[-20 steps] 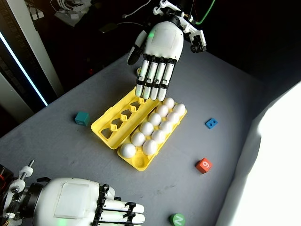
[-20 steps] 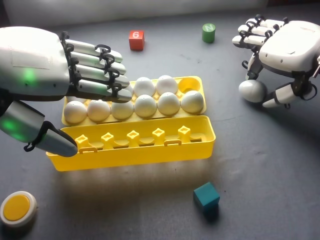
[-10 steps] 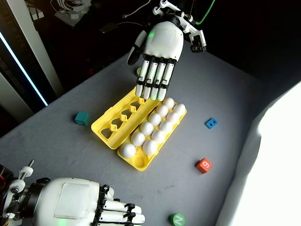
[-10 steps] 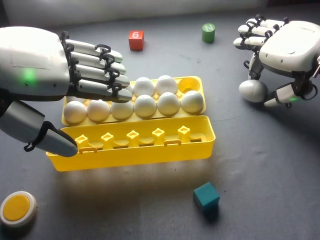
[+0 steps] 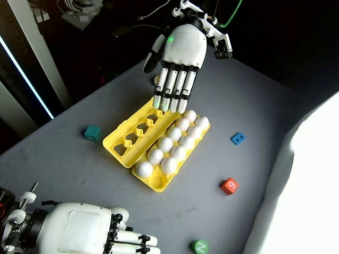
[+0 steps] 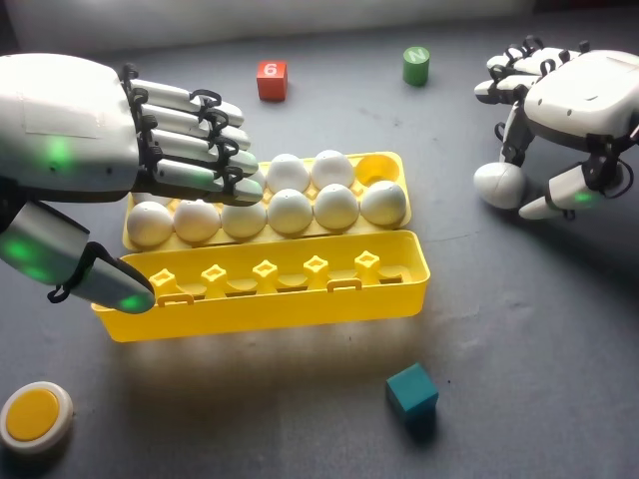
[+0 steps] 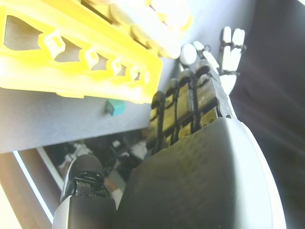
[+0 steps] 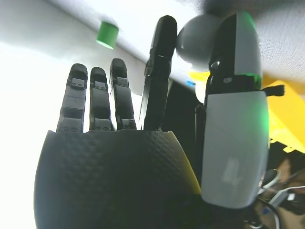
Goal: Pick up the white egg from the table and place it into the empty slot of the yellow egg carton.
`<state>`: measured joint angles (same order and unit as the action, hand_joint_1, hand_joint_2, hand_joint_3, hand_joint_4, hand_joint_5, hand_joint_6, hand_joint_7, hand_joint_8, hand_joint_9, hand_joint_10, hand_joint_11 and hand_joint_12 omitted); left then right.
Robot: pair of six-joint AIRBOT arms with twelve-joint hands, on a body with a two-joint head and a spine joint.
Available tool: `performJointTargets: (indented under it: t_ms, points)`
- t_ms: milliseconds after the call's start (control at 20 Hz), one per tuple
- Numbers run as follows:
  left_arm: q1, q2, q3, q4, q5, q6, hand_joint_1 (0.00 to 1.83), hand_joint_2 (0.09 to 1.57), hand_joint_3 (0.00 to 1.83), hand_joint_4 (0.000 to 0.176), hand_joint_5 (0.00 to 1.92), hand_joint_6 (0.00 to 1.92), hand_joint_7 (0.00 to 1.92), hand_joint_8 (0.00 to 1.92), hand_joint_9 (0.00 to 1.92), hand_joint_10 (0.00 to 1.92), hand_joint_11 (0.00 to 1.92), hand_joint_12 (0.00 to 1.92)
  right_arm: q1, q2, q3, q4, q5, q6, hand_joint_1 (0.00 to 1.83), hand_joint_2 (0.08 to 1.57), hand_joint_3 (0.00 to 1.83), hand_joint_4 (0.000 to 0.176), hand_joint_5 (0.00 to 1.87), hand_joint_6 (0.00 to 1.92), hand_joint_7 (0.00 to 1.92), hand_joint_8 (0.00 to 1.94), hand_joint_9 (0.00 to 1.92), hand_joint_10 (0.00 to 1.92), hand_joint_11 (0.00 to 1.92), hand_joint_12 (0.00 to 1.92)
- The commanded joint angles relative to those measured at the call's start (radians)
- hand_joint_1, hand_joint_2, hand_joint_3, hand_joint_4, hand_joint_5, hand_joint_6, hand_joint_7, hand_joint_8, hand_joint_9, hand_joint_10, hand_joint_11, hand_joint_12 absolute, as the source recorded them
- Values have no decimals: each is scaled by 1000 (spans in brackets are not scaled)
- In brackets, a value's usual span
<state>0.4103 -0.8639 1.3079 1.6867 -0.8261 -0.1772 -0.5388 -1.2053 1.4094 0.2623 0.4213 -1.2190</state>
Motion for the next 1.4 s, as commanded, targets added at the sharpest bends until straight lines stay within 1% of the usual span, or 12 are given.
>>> performJointTargets:
  t_ms: [0,150,200,400,550,700,750,850,950,1000,1050,1350]
  points:
    - [-6,-2,3,-67,-12,1,0,1168,0,0,107,0,95,2,55,1,10,21,9,8,3,0,108,8,1135,996,0,65,1283,470,191,1,23,6,0,0]
    - [-6,-2,3,-67,-12,1,0,1164,0,0,80,0,69,0,44,0,6,23,7,8,2,0,108,8,1137,996,0,58,1278,482,200,0,24,0,0,0]
    - [-6,-2,3,-67,-12,1,0,1164,0,0,64,0,51,0,28,0,0,4,7,9,2,0,108,8,1119,998,0,116,1271,492,195,1,11,5,0,0]
    - [-6,-2,4,-67,-11,1,0,1166,0,0,84,8,63,6,33,4,7,3,4,11,2,0,111,39,1133,997,1,69,1280,473,203,0,4,0,0,0]
    - [-6,-2,4,-67,-11,1,0,1164,0,0,91,6,60,2,32,2,5,2,4,11,2,0,111,40,1117,1002,1,113,1257,516,223,2,23,2,0,0]
    - [-6,-2,5,-67,-11,1,0,1166,0,0,75,1,56,1,25,1,0,0,4,12,2,0,111,39,1129,997,0,85,1275,484,225,1,38,4,0,0]
    - [-6,-2,5,-67,-11,1,0,1164,0,0,79,3,61,4,30,3,1,1,4,13,2,-1,111,38,1140,999,0,42,1273,489,227,1,30,4,0,0]
    - [-5,-2,5,-67,-11,1,0,1172,3,0,95,9,75,8,42,7,9,4,5,13,2,-1,111,38,1108,1015,1,113,1215,594,221,0,5,0,0,0]
    - [-5,-2,5,-67,-11,1,0,1168,0,0,100,8,74,6,45,7,19,9,5,13,2,-1,111,38,1115,1016,0,91,1213,599,228,2,23,6,0,0]
    - [-4,-3,5,-67,-11,1,0,1167,0,0,94,5,66,2,37,3,16,9,5,13,2,-1,111,38,1150,1000,0,5,1270,496,264,3,50,5,0,0]
    - [-4,-3,6,-67,-11,1,0,1167,0,0,92,4,65,1,36,2,12,7,5,13,2,-3,111,38,1149,1000,0,6,1273,487,251,2,40,1,0,0]
    - [-3,-3,6,-67,-11,1,0,1166,0,0,113,7,82,5,48,5,14,11,6,13,2,-33,117,37,1119,1012,1,88,1228,573,225,1,14,1,0,0]
